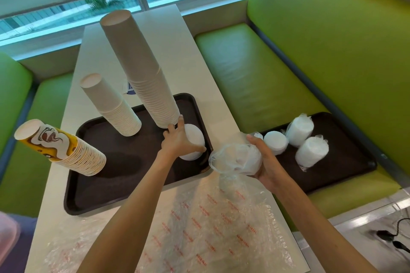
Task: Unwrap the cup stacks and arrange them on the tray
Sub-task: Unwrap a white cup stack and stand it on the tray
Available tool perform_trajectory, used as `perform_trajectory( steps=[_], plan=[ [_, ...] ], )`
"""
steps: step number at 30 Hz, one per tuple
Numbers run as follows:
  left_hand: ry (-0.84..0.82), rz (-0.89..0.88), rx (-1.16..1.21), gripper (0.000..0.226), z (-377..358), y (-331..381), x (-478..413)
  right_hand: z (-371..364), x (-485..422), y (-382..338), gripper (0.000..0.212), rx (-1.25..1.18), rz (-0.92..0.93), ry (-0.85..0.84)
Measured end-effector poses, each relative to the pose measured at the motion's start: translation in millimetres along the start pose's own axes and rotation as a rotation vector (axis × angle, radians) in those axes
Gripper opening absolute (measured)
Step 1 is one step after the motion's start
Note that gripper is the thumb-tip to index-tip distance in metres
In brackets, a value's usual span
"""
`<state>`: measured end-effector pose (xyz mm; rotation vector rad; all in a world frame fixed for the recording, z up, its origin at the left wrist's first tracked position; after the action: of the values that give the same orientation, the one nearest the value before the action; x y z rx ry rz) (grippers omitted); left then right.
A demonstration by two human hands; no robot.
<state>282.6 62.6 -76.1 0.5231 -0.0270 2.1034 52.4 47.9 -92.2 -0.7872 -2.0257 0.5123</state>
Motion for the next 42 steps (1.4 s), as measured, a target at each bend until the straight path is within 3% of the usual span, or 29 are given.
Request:
perform_trajectory(
  steps=[6,14,20,28,30,32,35,38,40,42],
  plan=[
    [0.018,-0.025,-0.07,0.107,-3,-2,1,-8,1,4,0.067,0.015,-0.021,-0.02],
    [0.011,-0.018,-0.083,0.105,-5,-1,-1,-10,3,3,0.056,0.006,-0.01,-0.031],
    [0.012,-0.005,-0.048,0.104,-6,-3,0,-9,4,3,0.074,0.03,-0.013,-0.023],
    [-0.008,0.025,-0.018,0.117,1,-3,4,-11,6,2,0.072,0.029,-0.007,-0.037],
    [0.052,0.029,0.039,0.118,16,-1,13,-10,6,0,0.07,0.027,0.0,-0.037],
    [0.234,0.017,0.176,0.106,44,0,27,-12,7,-2,0.068,0.026,0.004,-0.048],
    [0.501,-0.063,0.626,0.064,80,0,57,-17,7,-6,0.068,0.024,0.007,-0.075],
    [0.411,-0.235,0.944,0.021,78,16,89,-28,10,-8,0.072,0.076,0.006,-0.111],
    [0.29,-0.325,0.974,0.016,61,31,108,-39,15,-6,0.068,0.128,-0.013,-0.168],
    [0.185,-0.363,0.98,0.025,39,42,121,-50,21,-2,0.05,0.166,-0.043,-0.241]
  ],
)
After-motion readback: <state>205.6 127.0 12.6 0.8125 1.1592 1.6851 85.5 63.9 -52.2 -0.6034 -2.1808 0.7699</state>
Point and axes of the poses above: each hand's wrist, its own x-axis away from the middle knuckle, its own z-axis out of the back of the hand, y = z × x, the point moved 8 cm from there along -x, towards the middle knuckle, and after that the axes turned 10 degrees about -x, right-handed, at the moved point
